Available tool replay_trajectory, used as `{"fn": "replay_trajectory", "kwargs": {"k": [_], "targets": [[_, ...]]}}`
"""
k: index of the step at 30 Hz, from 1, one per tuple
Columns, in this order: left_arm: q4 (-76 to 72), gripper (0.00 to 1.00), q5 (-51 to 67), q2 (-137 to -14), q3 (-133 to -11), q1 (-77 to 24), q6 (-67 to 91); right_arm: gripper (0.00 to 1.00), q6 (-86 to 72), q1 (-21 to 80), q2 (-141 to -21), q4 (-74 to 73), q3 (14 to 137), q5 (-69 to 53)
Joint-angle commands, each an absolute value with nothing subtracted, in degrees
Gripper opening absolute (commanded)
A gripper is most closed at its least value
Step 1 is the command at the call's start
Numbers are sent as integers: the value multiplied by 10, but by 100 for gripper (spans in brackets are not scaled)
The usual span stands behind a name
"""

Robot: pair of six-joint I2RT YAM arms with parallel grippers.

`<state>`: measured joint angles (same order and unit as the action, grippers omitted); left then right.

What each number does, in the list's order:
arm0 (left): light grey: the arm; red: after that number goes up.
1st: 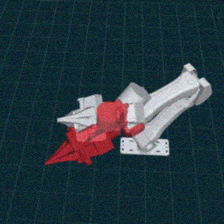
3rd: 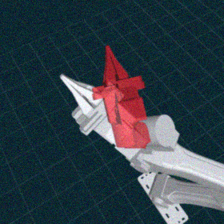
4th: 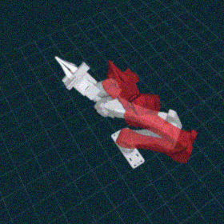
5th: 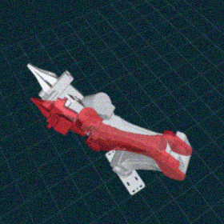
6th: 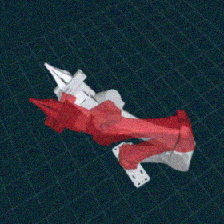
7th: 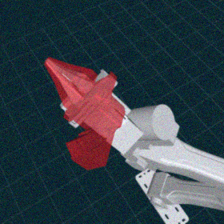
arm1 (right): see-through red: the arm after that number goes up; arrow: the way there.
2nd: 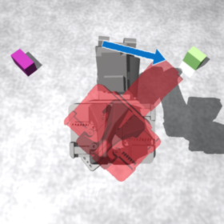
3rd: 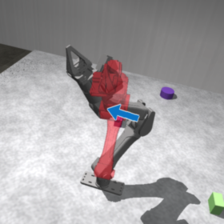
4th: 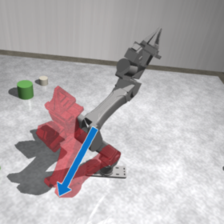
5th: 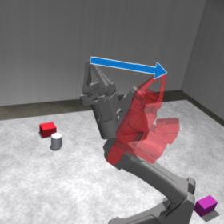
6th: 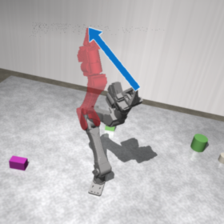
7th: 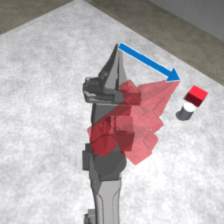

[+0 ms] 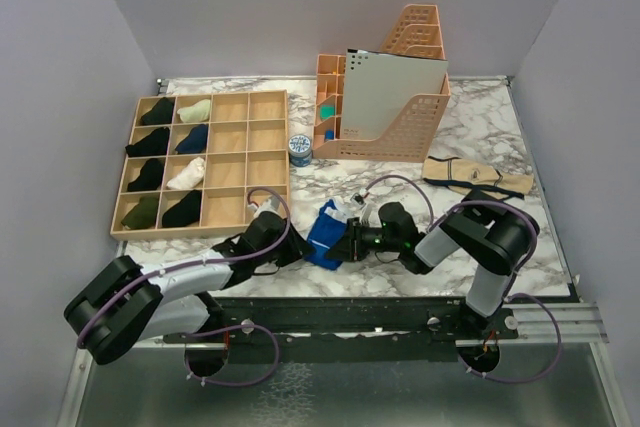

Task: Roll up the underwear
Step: Roll the underwear to the center of the board.

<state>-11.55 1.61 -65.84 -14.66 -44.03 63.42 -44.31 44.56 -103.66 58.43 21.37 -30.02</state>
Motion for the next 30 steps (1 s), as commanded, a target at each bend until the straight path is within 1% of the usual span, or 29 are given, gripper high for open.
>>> {"fn": "replay_trajectory", "kwargs": {"k": [1,3,6,8,10,13,15,19,22,27,30], "targets": [[-38,29,-26,-682,-166,-443,615,33,-371,443,-1009,483,203,-327],[-41,25,-15,-695,-180,-443,602,42,-345,442,-979,449,209,-322],[-32,24,-2,-715,-200,-443,590,56,-306,442,-923,367,218,-283],[-25,24,-1,-721,-208,-444,586,61,-275,442,-877,305,221,-242],[-23,24,7,-721,-214,-444,583,63,-246,442,-827,247,221,-200],[-22,25,23,-721,-224,-445,571,64,-194,443,-744,227,200,-166],[-21,27,34,-724,-234,-446,562,66,-139,448,-691,241,184,-171],[-9,30,52,-738,-255,-448,556,67,32,501,-620,318,137,-162],[15,30,55,-748,-270,-448,551,66,180,560,-621,310,145,-144],[55,30,56,-757,-293,-448,540,61,356,637,-686,294,159,-94],[66,31,57,-758,-304,-448,535,58,419,653,-713,345,152,-91]]}}
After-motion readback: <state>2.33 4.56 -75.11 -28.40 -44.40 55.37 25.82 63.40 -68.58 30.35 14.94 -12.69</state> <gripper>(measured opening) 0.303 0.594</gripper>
